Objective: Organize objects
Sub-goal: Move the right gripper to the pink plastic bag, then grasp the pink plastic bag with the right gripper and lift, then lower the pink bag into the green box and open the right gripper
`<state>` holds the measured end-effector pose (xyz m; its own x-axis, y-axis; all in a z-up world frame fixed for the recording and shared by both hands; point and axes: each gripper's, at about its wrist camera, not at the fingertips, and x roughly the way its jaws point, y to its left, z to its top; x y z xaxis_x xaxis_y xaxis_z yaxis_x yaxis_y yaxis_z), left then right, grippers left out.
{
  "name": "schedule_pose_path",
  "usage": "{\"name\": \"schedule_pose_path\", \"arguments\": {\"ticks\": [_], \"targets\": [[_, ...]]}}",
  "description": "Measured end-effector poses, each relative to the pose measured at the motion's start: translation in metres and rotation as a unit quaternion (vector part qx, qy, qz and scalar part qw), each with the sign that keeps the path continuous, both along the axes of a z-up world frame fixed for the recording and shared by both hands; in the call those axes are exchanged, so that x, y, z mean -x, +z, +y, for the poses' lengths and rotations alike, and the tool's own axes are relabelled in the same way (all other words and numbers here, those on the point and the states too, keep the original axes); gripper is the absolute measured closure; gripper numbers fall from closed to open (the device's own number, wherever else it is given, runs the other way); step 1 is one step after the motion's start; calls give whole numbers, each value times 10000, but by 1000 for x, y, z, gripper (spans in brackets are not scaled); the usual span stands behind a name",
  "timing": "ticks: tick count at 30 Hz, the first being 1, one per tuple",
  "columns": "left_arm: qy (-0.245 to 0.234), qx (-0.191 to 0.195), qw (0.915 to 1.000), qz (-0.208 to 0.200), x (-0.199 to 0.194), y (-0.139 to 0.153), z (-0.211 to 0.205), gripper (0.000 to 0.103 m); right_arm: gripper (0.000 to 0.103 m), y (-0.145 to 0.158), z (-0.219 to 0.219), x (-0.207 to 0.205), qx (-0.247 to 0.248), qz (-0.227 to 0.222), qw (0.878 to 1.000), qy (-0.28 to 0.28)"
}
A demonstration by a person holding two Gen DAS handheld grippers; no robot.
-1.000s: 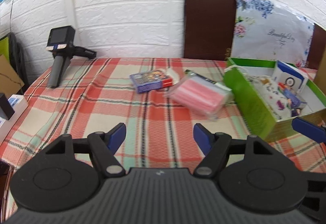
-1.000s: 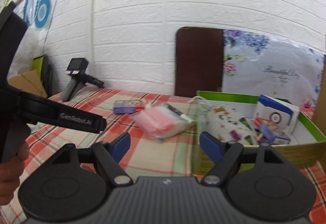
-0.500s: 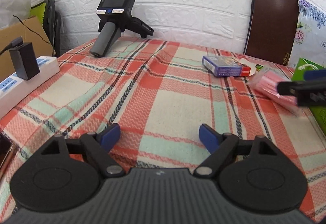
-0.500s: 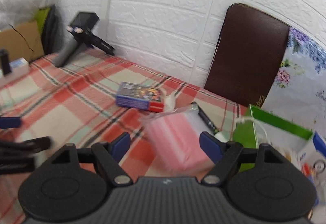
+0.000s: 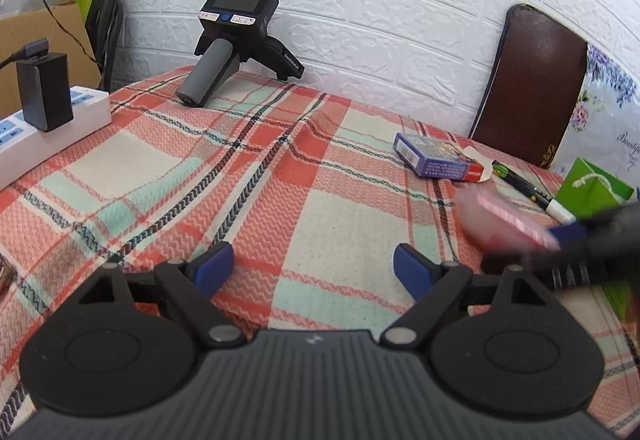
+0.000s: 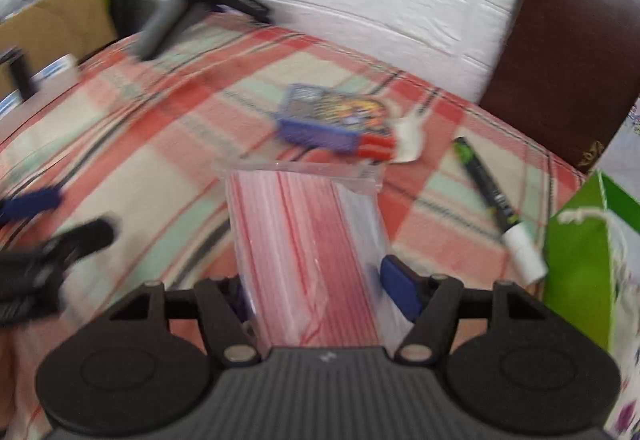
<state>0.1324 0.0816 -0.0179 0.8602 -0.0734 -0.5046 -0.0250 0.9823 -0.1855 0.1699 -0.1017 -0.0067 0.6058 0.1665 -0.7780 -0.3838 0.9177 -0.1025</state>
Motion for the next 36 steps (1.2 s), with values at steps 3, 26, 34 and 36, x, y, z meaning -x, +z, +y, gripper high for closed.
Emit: {"name": "schedule_pose_path", "arguments": {"ticks": [3,26,34,36], "targets": [[-99,158,9998,14,0,0,4,10,36,-3,6,53,-60,-208,9995,245],[-1533,1210,9710,1381,37,18,-63,59,40,-12,-30,127,-1361,-799,9866,411],[-1952,628,9773,540,41,83,-108,62,46,26,-62,145,-1712,-1803,9685,-118],[-2195,574,9733,342,34,97,-129,62,46,37,-77,147,-1686,-2135,9617,-344]]}}
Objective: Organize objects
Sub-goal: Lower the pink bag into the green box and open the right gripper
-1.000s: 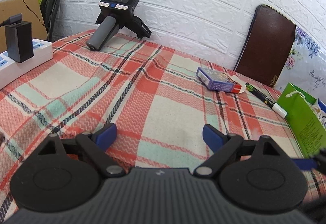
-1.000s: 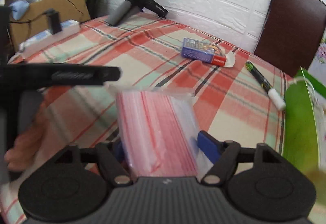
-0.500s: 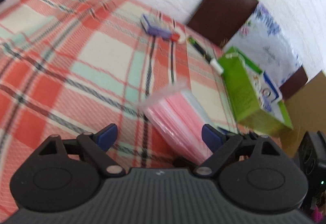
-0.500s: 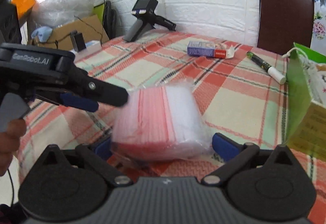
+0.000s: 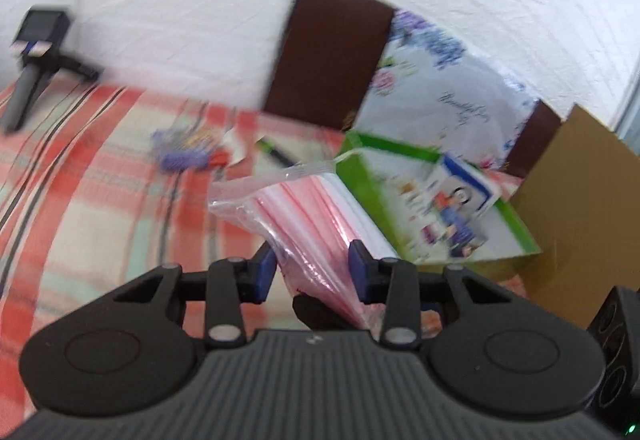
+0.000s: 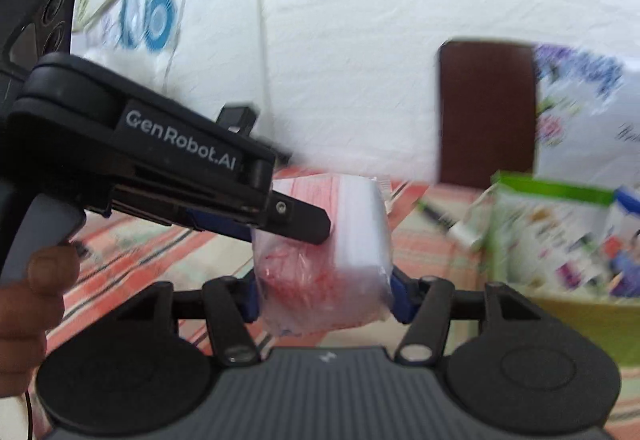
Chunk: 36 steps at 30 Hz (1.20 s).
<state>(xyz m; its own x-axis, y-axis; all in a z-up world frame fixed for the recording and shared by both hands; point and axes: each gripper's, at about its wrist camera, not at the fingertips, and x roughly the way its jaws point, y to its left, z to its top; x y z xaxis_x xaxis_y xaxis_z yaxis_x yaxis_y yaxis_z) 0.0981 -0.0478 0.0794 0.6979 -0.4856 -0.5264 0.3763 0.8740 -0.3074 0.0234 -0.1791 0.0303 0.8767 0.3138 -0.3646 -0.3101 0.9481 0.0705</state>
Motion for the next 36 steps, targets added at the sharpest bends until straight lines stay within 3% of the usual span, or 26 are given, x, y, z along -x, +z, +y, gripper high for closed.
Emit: {"name": "schedule_pose_path", "arguments": {"ticks": [4,10,11,13,14,15,18,21,25,36], "targets": [[-557,-155,9979,-282,-12,12,-60,62,46,12,-45,-3,-16,-325,9971,-689],[-1204,-453,9909,-407,-35,5,-146,61,46,9,-116,-20,-340,-191,9855,-1650],[-1217,-568,9898,-480,-40,3,-158,59,44,7,-127,-27,-386,-163,9831,-1782],[-1020,-958,9876,-717,-49,-2,-179,46,33,2,-141,-51,-364,-62,9765,-2126],[-839,-1200,9860,-798,-53,-5,-187,46,23,-2,-146,-67,-245,37,9735,-2272],[-697,-1391,9847,-790,-57,-7,-191,46,22,-6,-150,-81,-114,114,9713,-2372],[-578,-1395,9870,-552,-61,-11,-182,45,20,-11,-161,-87,-114,242,9677,-2508],[-360,-1592,9846,-625,-54,-10,-175,36,17,-9,-160,-60,-284,-81,9665,-2551],[-213,-1765,9823,-584,-37,-8,-169,35,17,-8,-156,-30,-383,-216,9633,-2648],[138,-2026,9782,-439,9,-5,-132,31,18,8,-137,41,-651,-169,9640,-2571]]}}
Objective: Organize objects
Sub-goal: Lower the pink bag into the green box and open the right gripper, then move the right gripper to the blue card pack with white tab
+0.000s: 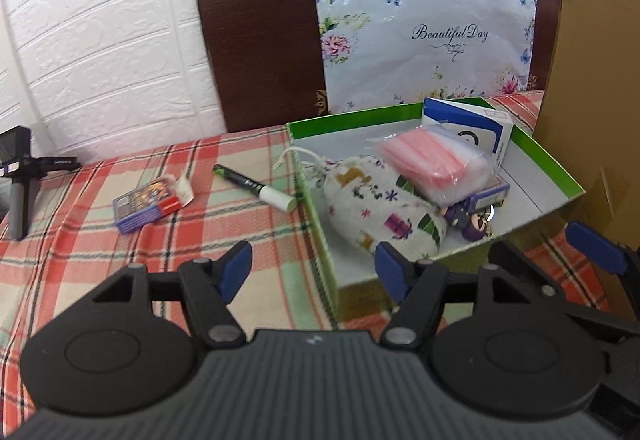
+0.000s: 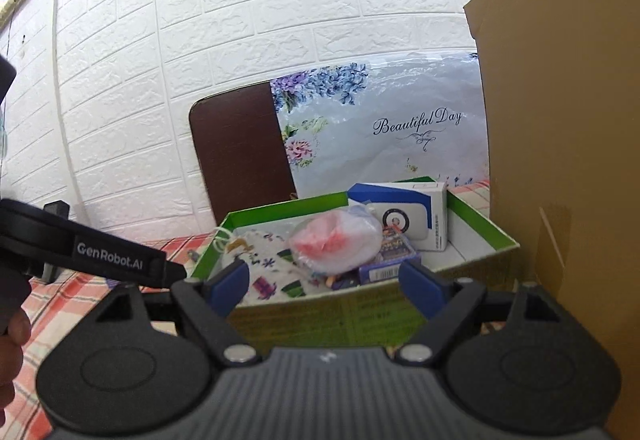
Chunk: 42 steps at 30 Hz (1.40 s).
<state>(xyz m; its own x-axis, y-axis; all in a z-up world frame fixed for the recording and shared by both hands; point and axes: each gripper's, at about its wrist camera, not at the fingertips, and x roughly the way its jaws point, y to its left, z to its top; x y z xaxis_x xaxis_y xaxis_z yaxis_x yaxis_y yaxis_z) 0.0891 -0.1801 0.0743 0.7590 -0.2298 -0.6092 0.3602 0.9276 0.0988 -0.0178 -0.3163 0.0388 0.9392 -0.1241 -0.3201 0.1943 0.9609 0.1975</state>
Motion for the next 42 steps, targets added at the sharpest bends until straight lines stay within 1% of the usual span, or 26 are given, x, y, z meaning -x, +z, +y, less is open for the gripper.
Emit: {"name": "schedule_pose_path", "arguments": {"ticks": [1,3,6,10,17,23,34,42], "targets": [[28,16,10000,-6,3,1,4,27,18,1,1,3,-23,19,10000,9],[100,28,9999,-53,10,3,12,26,21,2,4,10,-120,45,9999,25],[181,10,9998,-119,18,5,20,22,22,6,5,18,-202,15,9998,17],[262,33,9994,-200,27,8,30,19,22,15,9,27,-276,-97,9996,0],[298,9,9989,-366,42,10,41,19,22,27,20,41,-183,-274,9995,20],[338,33,9986,-399,50,10,49,17,22,32,29,49,-100,-331,9994,73],[417,20,9982,-420,55,5,64,11,22,30,43,50,9,-283,9994,190],[499,74,9981,-344,48,-1,76,11,22,29,55,44,126,-149,9994,299]]}}
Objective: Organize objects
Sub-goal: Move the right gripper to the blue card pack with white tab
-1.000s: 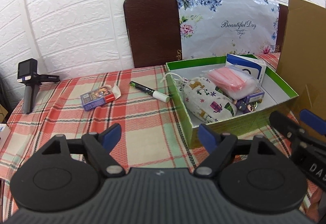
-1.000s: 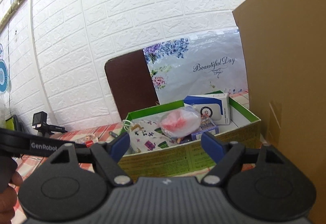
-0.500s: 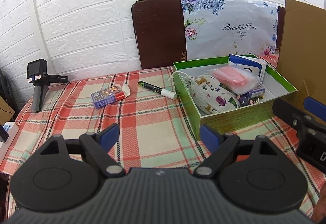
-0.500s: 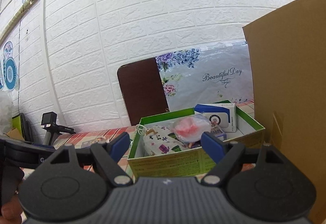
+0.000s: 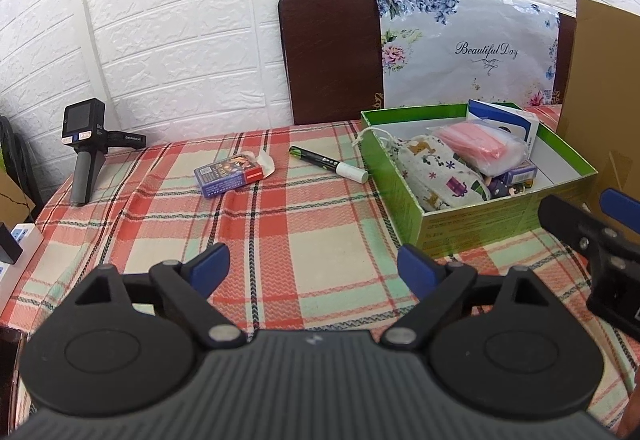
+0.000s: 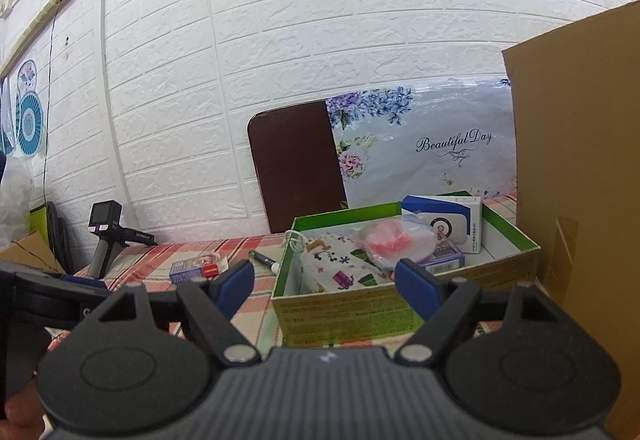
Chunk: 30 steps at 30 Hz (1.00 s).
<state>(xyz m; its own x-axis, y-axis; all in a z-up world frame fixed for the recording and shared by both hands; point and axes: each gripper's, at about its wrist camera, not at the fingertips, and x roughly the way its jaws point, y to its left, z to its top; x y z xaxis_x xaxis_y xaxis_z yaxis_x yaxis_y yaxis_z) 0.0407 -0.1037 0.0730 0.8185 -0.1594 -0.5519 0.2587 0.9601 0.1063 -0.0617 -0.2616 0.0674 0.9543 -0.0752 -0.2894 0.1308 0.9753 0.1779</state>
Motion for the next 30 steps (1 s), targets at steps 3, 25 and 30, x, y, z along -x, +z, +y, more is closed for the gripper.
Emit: {"name": "schedule_pose_path", "arguments": {"ticks": [3,25,30], "targets": [[56,46,10000,62,-5,-4,7,11,22,-1,7,-3,80,65,9999,71],[1704,102,9852,165,-80,-59,145,6,22,-29,105,-81,688,937,9839,1357],[2637,-30,9646,-76,-95,-92,190,3,10,-39,129,-143,597,958,9814,1553]]}}
